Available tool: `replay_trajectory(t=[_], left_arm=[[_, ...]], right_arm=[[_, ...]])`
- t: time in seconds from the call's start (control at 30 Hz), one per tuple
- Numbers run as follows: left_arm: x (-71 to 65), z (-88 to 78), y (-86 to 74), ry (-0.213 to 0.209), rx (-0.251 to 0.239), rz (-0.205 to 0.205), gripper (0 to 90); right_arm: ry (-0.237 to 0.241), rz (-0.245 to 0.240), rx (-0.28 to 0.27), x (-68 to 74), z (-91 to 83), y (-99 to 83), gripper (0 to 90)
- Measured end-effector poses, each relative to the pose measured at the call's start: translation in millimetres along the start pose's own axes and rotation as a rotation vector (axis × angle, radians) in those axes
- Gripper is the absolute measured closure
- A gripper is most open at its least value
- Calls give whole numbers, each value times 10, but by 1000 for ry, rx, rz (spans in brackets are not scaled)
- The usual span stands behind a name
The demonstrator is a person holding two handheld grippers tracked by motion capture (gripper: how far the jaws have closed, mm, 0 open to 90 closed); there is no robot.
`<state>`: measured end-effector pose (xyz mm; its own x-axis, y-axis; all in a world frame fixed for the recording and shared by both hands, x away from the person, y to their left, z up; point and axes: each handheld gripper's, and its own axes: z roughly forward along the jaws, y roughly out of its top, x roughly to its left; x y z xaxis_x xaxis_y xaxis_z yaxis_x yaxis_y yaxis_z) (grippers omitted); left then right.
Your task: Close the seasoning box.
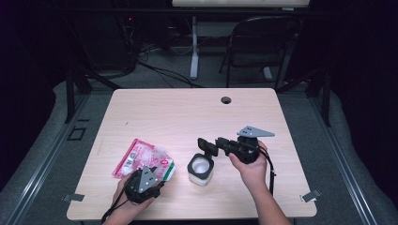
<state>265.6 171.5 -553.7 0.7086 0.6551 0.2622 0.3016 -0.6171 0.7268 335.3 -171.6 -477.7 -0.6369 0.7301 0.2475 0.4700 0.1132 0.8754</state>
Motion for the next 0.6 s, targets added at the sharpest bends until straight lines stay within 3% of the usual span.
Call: replay_trajectory(t=[0.6], left_arm=[[-2, -8, -5, -2, 6, -1, 429]], right_arm=[[19, -20, 28, 120, 46, -83, 783]])
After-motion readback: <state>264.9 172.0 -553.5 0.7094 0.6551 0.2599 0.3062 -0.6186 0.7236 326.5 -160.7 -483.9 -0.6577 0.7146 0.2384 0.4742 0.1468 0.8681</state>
